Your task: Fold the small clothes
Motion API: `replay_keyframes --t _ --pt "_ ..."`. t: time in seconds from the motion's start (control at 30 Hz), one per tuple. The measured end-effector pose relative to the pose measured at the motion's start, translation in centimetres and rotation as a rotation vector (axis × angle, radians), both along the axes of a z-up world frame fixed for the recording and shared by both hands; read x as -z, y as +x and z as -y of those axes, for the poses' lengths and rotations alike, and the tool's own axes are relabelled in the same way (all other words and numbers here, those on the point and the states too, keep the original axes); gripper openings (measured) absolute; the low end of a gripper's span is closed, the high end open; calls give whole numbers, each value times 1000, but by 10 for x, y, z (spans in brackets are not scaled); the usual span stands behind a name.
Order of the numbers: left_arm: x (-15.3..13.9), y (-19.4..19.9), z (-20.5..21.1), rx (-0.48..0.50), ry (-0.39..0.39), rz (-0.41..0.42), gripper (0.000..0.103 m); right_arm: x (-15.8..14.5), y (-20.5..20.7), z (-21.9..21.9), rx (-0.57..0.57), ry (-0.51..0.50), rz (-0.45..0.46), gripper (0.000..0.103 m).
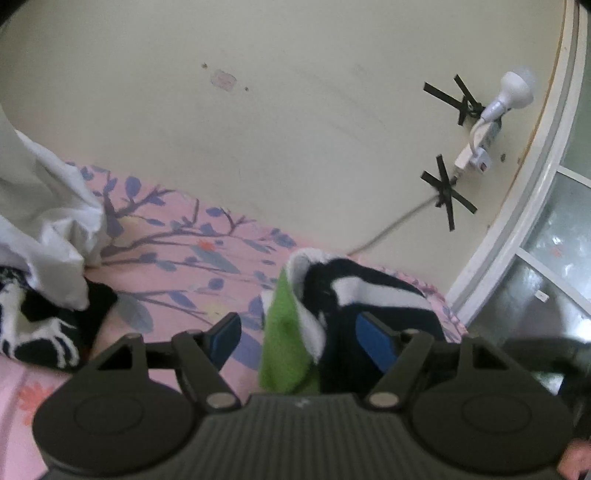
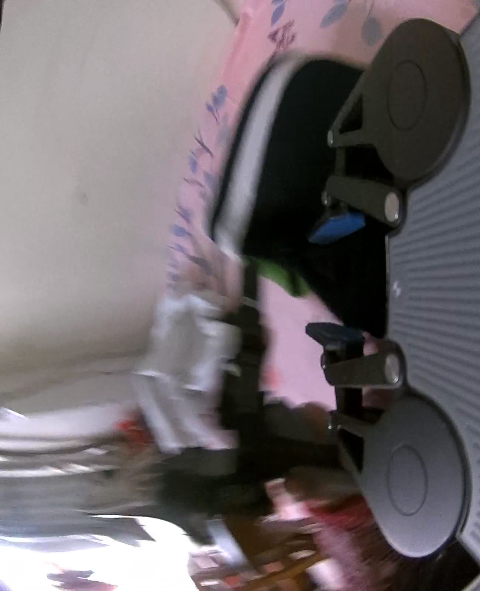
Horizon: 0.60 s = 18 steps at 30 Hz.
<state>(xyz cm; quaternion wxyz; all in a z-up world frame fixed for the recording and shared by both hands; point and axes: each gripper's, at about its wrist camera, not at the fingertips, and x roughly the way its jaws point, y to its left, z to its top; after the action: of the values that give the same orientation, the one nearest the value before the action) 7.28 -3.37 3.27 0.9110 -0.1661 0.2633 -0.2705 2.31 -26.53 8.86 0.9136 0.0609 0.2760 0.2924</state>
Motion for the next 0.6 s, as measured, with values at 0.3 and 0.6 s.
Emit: replay_keyframes --t 0.3,0.6 --pt "16 12 24 -5 133 -98 75 45 52 43 214 97 -116 40" --pt "23 20 19 -49 139 -155 94 51 10 57 225 189 19 56"
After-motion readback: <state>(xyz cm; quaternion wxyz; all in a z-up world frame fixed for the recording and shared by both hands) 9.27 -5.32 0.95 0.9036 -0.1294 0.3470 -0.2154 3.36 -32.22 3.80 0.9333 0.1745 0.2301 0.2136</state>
